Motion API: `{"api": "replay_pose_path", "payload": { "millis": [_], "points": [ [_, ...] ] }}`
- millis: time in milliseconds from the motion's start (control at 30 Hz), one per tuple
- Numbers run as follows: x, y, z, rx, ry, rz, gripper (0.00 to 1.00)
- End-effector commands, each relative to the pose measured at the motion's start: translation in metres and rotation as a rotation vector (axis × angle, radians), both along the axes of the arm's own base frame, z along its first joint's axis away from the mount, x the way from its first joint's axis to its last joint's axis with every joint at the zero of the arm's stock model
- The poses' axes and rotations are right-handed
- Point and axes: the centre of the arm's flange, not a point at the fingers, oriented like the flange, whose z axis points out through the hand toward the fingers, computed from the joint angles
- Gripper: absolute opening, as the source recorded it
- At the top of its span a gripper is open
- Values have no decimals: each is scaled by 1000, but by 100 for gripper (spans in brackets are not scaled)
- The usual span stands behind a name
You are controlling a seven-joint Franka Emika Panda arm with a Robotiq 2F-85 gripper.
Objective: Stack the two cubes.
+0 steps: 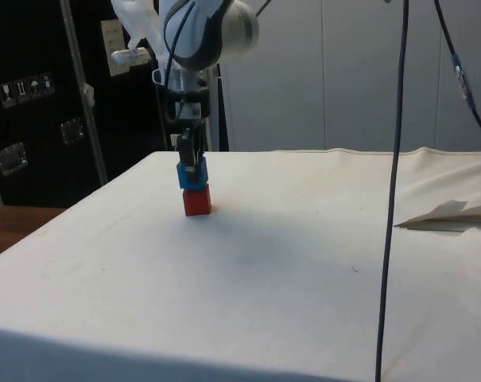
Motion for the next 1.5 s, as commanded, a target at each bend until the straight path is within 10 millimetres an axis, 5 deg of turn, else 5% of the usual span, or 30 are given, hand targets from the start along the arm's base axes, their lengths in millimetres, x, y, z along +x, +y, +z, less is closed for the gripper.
{"api": "replay_pose_path", "payload": {
  "millis": [0,833,900,933,1067,1100,1167,1467],
  "points": [
    [2,0,-1,10,-6,2,1],
    [3,1,-7,5,-3,1,3],
    [2,1,-8,5,-1,0,16],
    [2,1,-8,5,-1,-1,35],
    [2,0,-8,1,2,1,75],
    [2,1,-8,4,-1,0,75],
    [2,1,-8,4,-1,0,97],
    [2,1,-9,6,1,1,100]
  ]
}}
